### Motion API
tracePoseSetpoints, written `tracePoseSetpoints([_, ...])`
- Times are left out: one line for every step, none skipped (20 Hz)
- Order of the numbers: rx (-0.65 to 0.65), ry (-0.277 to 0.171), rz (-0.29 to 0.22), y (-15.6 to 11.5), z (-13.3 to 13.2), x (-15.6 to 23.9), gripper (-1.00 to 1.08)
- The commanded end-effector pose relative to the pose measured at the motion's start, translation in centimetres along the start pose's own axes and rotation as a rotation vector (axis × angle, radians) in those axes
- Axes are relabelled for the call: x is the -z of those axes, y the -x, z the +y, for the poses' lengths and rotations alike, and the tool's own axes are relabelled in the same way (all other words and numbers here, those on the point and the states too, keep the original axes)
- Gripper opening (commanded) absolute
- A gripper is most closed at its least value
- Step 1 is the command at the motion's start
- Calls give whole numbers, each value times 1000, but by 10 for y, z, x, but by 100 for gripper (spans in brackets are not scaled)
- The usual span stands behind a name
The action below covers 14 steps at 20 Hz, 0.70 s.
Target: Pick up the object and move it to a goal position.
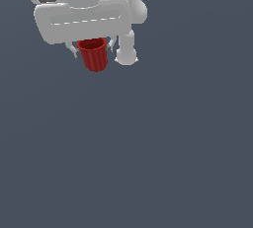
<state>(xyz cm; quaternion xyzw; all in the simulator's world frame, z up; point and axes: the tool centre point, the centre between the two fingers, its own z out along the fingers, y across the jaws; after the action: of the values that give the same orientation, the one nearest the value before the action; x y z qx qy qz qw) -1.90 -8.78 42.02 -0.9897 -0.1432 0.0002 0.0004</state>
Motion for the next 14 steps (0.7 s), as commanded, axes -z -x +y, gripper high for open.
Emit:
tracePoseSetpoints([0, 0, 0, 3, 2, 24, -100])
tracePoseSetpoints([0, 0, 0, 4, 3, 32, -100])
tracePoseSetpoints([0, 0, 0, 5, 4, 40, -100])
tracePoseSetpoints([0, 0, 0, 5, 4, 46, -100])
tracePoseSetpoints([0, 1, 0, 6, 5, 53, -100])
tracePoseSetpoints([0, 1, 0, 6, 6, 58, -100])
tracePoseSetpoints([0, 1, 0, 7, 6, 64, -100])
tracePoseSetpoints([0, 1, 0, 7, 7, 68, -100])
tracePoseSetpoints([0, 1, 0, 8, 7, 72, -100])
tracePoseSetpoints([0, 1, 0, 8, 8, 76, -100])
tracePoseSetpoints([0, 1, 0, 8, 8, 79, -100])
tracePoseSetpoints([0, 1, 0, 8, 9, 82, -100])
tracePoseSetpoints([0, 1, 0, 8, 9, 84, -100])
tracePoseSetpoints([0, 1, 0, 8, 9, 86, -100])
